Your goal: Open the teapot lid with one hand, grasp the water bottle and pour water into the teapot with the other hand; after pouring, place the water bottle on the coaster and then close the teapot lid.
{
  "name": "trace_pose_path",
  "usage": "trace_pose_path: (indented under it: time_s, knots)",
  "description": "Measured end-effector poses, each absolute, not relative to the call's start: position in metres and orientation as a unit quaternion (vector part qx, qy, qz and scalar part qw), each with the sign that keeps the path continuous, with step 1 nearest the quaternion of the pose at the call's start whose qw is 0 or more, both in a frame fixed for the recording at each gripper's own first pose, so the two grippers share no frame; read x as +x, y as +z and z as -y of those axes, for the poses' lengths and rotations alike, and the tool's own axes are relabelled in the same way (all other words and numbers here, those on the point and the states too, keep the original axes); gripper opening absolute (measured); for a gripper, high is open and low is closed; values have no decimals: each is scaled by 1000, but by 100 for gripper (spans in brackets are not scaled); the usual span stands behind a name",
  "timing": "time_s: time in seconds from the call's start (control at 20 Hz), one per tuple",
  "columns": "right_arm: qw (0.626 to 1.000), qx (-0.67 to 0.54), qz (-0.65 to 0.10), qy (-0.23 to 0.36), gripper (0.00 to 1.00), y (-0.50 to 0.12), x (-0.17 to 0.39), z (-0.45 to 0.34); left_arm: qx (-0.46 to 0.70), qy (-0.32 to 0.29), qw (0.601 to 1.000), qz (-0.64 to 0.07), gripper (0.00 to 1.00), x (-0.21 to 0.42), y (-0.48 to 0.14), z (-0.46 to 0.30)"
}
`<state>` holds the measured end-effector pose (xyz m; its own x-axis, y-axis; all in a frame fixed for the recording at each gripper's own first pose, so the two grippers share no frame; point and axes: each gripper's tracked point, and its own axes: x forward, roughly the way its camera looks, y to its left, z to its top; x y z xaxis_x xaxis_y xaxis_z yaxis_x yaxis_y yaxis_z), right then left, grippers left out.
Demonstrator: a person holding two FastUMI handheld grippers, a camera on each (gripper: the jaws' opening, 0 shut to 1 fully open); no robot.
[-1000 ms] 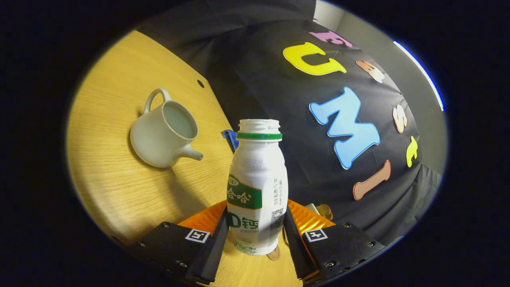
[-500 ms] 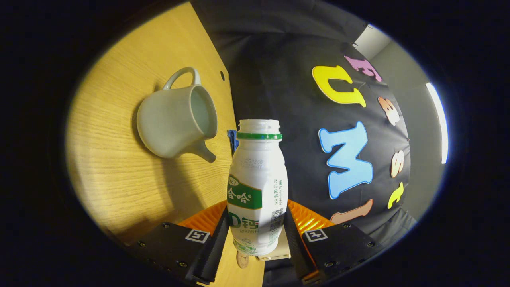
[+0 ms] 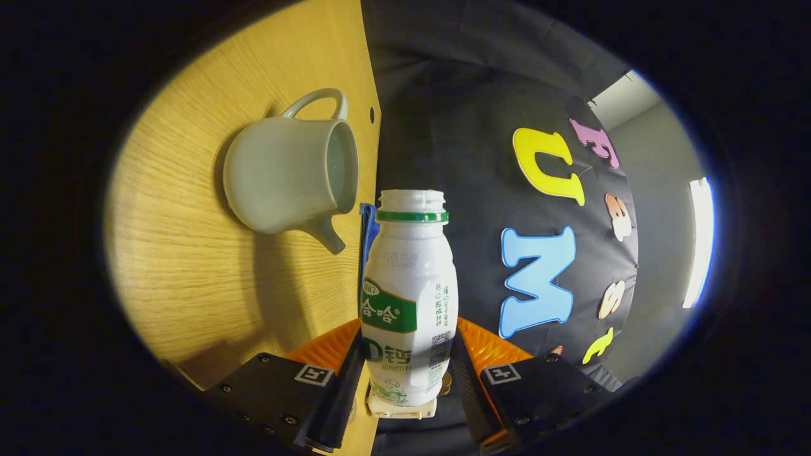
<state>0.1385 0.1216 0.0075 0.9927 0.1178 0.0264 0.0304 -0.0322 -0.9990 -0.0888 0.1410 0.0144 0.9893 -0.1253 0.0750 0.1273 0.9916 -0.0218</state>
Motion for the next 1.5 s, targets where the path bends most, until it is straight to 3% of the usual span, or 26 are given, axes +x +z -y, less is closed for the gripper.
trace_pose_path:
  time_s: [0.15,0.2,0.3,0.35,0.6,0.75,1.05,1.1,1.3,1.35,1.4,1.5]
  knots:
    - [676,-734,61,31,71,9,138,-124,-14,-64,997,36,16,-88,13,-140]
    - [668,-741,63,31,71,10,138,-124,-12,-65,997,36,20,-88,14,-140]
    - [655,-752,70,30,71,13,137,-125,-8,-63,997,38,16,-89,15,-140]
    - [650,-756,73,30,71,13,136,-126,-6,-63,997,42,20,-91,16,-141]
    - [626,-775,87,26,71,15,136,-127,-5,-59,997,42,16,-91,16,-143]
    - [619,-780,89,28,71,15,137,-127,-4,-58,997,42,20,-90,16,-145]
    - [603,-791,99,26,71,19,135,-131,-5,-55,998,41,20,-90,17,-148]
    - [598,-794,102,24,71,20,134,-132,-5,-55,998,40,16,-89,15,-148]
    - [584,-804,112,19,71,22,134,-132,-5,-55,998,40,16,-90,16,-148]
    - [581,-806,114,18,71,24,134,-132,-4,-54,998,40,20,-91,16,-149]
    - [578,-808,117,16,71,25,134,-133,-4,-54,998,40,16,-91,17,-149]
    - [572,-811,124,12,71,29,132,-133,-4,-53,998,41,20,-91,18,-149]
